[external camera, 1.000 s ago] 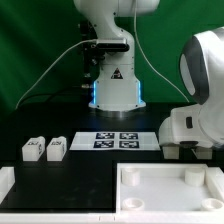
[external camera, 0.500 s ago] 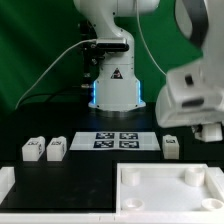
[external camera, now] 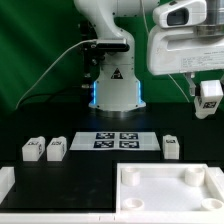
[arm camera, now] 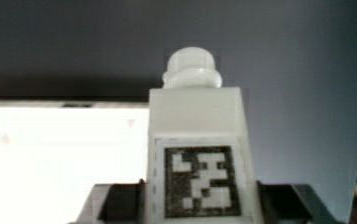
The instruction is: Assemble one leg
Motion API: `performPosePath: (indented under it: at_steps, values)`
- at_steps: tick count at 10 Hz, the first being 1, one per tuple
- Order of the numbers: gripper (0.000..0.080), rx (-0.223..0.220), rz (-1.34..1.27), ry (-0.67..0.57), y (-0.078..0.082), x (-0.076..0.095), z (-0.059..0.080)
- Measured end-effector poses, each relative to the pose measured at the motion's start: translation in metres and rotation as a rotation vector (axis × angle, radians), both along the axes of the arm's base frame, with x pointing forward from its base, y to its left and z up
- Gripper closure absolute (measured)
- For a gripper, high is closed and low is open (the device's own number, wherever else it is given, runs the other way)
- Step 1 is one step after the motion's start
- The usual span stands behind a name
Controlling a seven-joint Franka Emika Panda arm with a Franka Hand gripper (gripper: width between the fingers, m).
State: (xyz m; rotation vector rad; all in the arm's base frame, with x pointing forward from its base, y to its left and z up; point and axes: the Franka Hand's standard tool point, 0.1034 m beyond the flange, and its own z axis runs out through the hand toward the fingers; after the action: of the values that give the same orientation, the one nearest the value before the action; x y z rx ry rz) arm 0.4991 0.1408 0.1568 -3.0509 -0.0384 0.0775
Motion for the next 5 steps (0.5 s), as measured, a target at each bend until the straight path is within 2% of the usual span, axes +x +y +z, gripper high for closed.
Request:
performPosePath:
  at_steps: [1,2,3,4,5]
  values:
    - [0.0509,0.017,-0.01,-0.149,0.001,0.008,0.002]
    - [0.0509,0.02,0.033,-0.236,-0.008,0.021,0.004]
    - [0.0509,0.024,0.027,-0.357,-0.022,0.053,0.015]
    - [0.0509,0.028,0.023,-0.466,-0.028,0.075,0.016]
    - [0.0509,0.043,0.019,-0.551,-0.024,0.087,0.015]
